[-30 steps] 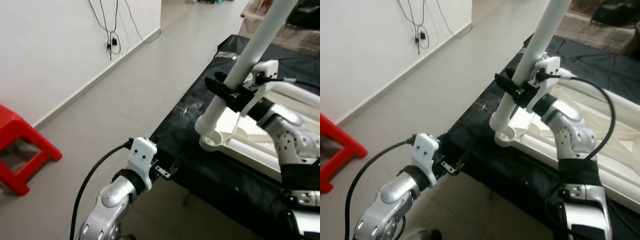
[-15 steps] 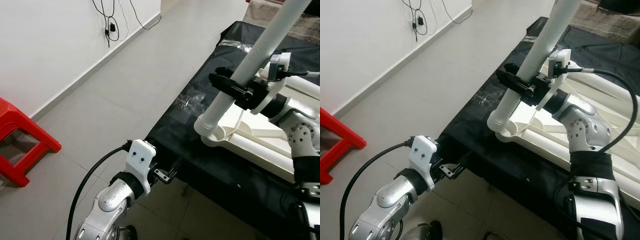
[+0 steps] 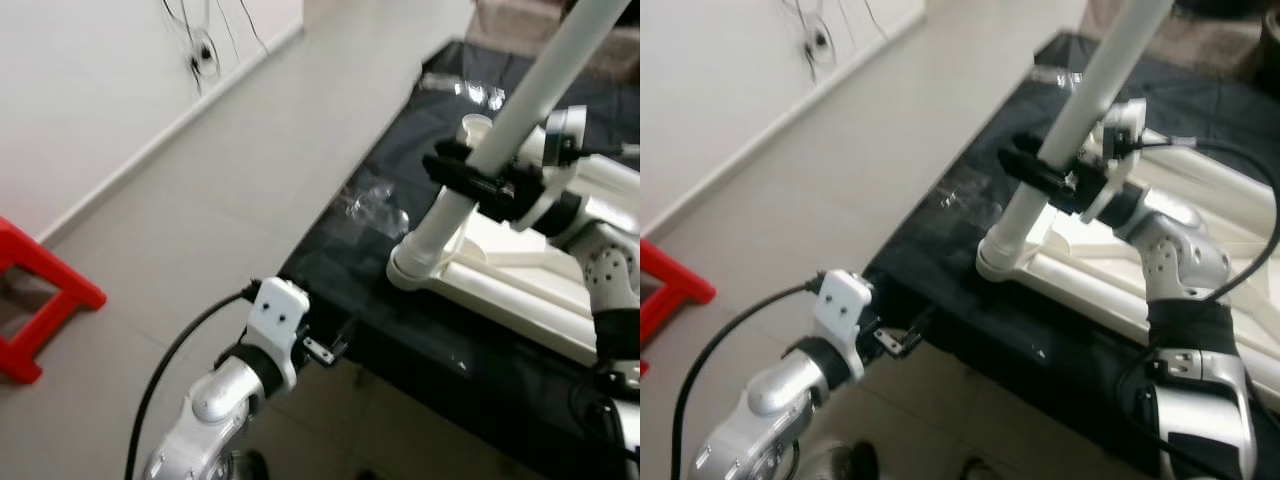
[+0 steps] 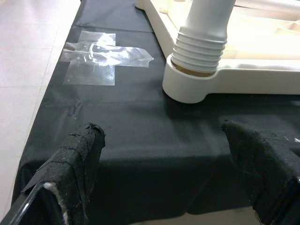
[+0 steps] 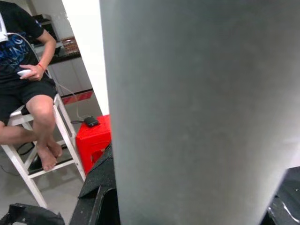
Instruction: Building children table
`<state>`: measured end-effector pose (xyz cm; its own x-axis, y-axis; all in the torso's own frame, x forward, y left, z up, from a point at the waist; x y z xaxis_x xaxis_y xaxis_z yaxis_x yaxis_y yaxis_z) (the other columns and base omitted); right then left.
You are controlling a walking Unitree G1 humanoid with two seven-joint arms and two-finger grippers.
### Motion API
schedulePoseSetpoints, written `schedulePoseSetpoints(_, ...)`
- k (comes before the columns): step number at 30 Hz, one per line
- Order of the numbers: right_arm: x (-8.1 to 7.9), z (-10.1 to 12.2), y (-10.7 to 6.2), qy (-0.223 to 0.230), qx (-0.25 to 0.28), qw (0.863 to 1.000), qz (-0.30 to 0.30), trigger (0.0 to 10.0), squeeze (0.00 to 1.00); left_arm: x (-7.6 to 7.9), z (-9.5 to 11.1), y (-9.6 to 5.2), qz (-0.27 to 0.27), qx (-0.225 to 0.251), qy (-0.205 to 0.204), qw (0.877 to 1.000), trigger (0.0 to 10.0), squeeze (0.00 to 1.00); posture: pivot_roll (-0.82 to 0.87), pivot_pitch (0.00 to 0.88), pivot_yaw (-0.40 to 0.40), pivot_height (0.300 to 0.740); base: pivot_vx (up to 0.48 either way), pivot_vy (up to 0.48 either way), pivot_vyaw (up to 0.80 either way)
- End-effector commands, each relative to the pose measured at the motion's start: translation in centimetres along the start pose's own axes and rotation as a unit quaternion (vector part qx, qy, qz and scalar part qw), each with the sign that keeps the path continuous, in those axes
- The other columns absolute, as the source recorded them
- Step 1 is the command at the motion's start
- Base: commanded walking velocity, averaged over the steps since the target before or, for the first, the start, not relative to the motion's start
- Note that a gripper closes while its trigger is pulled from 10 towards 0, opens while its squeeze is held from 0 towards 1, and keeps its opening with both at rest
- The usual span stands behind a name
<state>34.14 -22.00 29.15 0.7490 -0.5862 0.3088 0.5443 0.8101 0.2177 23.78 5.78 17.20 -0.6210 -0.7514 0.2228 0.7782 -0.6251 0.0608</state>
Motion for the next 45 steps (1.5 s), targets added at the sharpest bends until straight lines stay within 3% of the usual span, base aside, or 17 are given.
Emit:
schedulePoseSetpoints(1,-0.2,-1.7,-0.9,0.009,-0.047,0.999,-0.004,10.0,0.0,0.0,-0.5,-0.1,0.0,-0.014,-0.005,1.0,10.0,0.0,0.08,0.264,-0.056,0.74,0.0,0.0,-0.76)
schedulePoseSetpoints(8,-0.4,-1.5,-0.6,0.005,-0.046,0.999,0.005,10.0,0.0,0.0,-0.5,-0.1,0.002,-0.016,-0.005,1.0,10.0,0.0,0.08,0.265,-0.055,0.74,0.0,0.0,0.0)
schedulePoseSetpoints(15,-1.9,-1.9,0.2,-0.007,-0.052,0.997,0.06,10.0,0.0,0.0,-0.4,-0.2,0.002,-0.016,-0.005,1.0,10.0,0.0,0.08,0.27,-0.056,0.74,0.0,0.0,0.0)
schedulePoseSetpoints(23,-2.4,-4.3,1.2,-0.036,-0.127,0.989,0.059,10.0,0.0,0.0,-0.3,-0.1,0.002,-0.014,-0.006,1.0,10.0,0.0,0.08,0.278,-0.061,0.74,0.0,0.0,0.0)
schedulePoseSetpoints(27,-1.6,-5.4,1.7,-0.048,-0.166,0.985,0.02,10.0,0.0,0.1,-0.3,-0.2,0.003,-0.013,-0.007,1.0,10.0,0.0,0.08,0.278,-0.065,0.74,0.0,0.0,0.0)
schedulePoseSetpoints(37,-1.7,-6.1,1.5,-0.035,-0.166,0.985,-0.012,10.0,0.0,0.2,-0.3,-0.1,0.004,-0.011,-0.009,1.0,10.0,0.0,0.07,0.278,-0.068,0.74,0.0,0.0,0.0)
schedulePoseSetpoints(41,-1.7,-6.9,0.2,-0.013,-0.153,0.985,-0.074,10.0,0.0,0.2,-0.4,-0.1,0.005,-0.011,-0.009,1.0,10.0,0.0,0.08,0.279,-0.069,0.74,0.0,0.0,0.0)
schedulePoseSetpoints(45,-1.8,-7.8,-0.7,-0.002,-0.168,0.976,-0.14,10.0,0.0,0.1,-0.3,0.0,0.006,-0.011,-0.01,1.0,10.0,0.0,0.08,0.279,-0.067,0.74,0.0,0.0,0.0)
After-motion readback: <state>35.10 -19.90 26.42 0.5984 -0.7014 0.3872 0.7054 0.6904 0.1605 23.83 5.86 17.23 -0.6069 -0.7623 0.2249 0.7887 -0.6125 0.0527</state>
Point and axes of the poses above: a point about 5 cm out from each wrist's last joint towards the gripper, its own y axis pointing out of the wrist towards the gripper, its own z axis along the axis of the wrist's last joint, x = y × z, the point moved 1 cm from there along y, pointing out of the wrist towards the gripper, and after that the axes turned 15 degrees about -y, right-handed, at the moved point
